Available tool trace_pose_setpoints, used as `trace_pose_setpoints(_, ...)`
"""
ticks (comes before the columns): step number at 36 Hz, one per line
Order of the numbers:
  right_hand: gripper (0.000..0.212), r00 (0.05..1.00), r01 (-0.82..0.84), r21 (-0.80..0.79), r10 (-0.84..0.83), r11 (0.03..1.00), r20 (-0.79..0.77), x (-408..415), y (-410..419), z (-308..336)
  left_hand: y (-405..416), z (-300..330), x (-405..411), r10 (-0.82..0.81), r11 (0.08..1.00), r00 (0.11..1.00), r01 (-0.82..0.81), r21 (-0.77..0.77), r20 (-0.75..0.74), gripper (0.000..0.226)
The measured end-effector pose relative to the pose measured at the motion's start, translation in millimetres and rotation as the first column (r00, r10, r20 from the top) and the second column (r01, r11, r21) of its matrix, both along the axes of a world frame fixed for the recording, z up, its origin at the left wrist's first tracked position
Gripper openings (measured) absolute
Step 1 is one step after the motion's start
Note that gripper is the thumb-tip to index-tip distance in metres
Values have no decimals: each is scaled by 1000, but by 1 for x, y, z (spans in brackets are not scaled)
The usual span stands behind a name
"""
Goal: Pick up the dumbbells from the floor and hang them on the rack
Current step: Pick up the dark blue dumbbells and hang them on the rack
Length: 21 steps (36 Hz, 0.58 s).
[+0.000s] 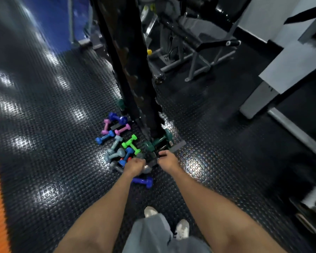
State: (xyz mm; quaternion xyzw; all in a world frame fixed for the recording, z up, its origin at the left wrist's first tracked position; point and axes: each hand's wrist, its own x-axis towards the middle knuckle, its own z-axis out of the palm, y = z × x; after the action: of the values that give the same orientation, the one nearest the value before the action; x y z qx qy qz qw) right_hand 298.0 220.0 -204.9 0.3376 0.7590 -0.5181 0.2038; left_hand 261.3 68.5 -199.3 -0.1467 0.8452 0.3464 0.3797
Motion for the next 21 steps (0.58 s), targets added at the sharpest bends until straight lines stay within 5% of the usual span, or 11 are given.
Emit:
trace_pose_setpoints(6, 35, 997, 78, 12, -78, 997, 19, 21, -27, -13, -34, -9, 5, 29, 1000, 998, -30, -8, -50, 31)
trace_pose_setpoints(21, 28, 890, 441, 17, -439, 897, 121, 43, -140, -105, -125, -119, -31, -265, 964, 963, 265, 10, 50, 37)
